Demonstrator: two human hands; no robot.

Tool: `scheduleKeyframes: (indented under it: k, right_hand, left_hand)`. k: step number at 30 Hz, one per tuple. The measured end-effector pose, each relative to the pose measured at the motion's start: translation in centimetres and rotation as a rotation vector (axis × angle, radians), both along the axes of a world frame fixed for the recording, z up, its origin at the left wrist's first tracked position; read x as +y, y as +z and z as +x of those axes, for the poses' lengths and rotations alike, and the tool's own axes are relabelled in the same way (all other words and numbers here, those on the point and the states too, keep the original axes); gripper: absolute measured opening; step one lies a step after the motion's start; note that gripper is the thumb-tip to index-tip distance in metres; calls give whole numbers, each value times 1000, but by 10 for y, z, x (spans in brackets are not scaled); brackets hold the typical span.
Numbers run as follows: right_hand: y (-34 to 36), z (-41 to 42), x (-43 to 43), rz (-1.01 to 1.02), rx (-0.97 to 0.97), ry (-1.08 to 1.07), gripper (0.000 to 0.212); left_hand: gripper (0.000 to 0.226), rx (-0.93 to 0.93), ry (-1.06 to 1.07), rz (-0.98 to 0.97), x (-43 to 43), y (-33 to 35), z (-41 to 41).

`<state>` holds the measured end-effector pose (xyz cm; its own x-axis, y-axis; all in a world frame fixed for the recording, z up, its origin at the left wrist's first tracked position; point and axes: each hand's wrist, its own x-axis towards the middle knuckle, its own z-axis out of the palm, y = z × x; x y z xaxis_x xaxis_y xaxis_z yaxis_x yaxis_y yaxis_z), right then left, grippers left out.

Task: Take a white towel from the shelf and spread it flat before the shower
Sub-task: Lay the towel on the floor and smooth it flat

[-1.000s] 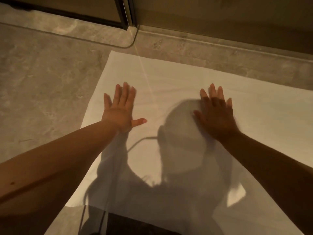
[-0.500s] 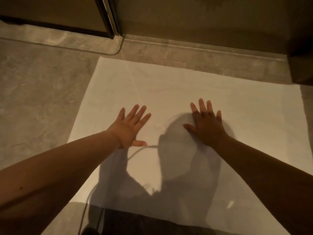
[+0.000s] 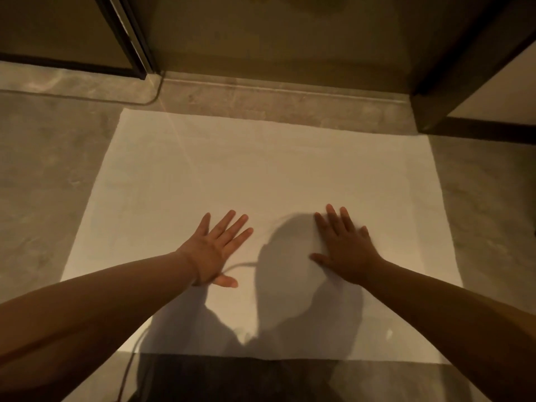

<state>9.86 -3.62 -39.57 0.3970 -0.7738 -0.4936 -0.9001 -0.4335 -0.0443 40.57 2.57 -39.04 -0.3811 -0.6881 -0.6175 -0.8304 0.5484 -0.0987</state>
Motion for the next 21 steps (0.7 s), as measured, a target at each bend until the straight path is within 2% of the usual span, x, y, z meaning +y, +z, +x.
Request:
scheduleKeyframes:
  k: [7,9,11,13,16,18,21]
  right_hand:
    - [2,-20,20,77,21,-20,99]
    - [3,-28,26,101,5,-88,102]
    - [5,-36,29,110,10,-212,108]
    - [8,-41,29,125,20,-315,113]
    - [11,-41,24,176,4,-374,118]
    - [12,-40,21,195,1,-389,120]
    - [12,-39,19,203,5,-402,122]
  left_hand:
    - [94,94,-82,-35,9,-9,-41]
    - [93,94,-58,-43,10,-12,-47]
    - [91,77,94,-85,6,-11,-46]
    - [92,61,351,-109,-3,-7,-38]
    - [97,42,594,-59,-12,-3,-19]
    - [100,44,683,4,-13,-1,-11]
    - [105,43,683,53,-14,1,-10]
